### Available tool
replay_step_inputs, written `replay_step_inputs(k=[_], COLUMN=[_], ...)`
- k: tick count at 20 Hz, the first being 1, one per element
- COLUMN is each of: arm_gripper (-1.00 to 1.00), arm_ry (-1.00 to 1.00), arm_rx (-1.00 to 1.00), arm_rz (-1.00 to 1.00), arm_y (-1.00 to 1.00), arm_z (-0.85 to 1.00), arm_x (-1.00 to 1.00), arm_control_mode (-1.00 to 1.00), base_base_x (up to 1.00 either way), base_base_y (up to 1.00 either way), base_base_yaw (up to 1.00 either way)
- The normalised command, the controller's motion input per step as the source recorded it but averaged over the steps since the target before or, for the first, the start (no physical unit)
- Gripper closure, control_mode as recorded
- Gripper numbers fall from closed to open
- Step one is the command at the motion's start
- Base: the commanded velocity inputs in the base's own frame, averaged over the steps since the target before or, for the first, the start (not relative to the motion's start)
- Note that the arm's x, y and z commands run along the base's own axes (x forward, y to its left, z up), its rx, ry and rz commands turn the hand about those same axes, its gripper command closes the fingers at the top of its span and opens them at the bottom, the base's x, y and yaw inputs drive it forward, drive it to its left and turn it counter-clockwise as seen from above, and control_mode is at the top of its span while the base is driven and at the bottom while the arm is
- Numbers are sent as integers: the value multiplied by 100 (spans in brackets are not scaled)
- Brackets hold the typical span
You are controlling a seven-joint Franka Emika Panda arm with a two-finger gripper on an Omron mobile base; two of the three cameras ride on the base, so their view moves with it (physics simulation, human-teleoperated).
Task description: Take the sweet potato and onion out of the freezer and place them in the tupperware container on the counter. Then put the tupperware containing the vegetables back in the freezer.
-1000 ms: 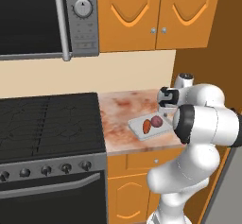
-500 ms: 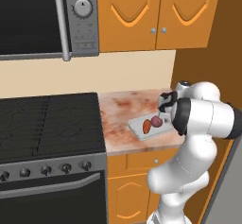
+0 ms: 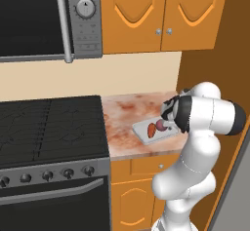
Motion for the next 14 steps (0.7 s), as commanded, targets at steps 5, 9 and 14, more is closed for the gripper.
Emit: replay_step_inputs(k=[5,9,14], arm_gripper=[-100,-100,100], arm_ry=[0,0,0], arm_rx=[0,0,0], arm_rz=[5,6,7], arm_y=[0,0,0], arm_z=[-25,-26,-39], arm_x=[28,14,0], arm_control_mode=[-100,-100,-100], base_base_x=[0,0,0], base_base_y=[0,0,0], base_base_yaw=[0,0,0])
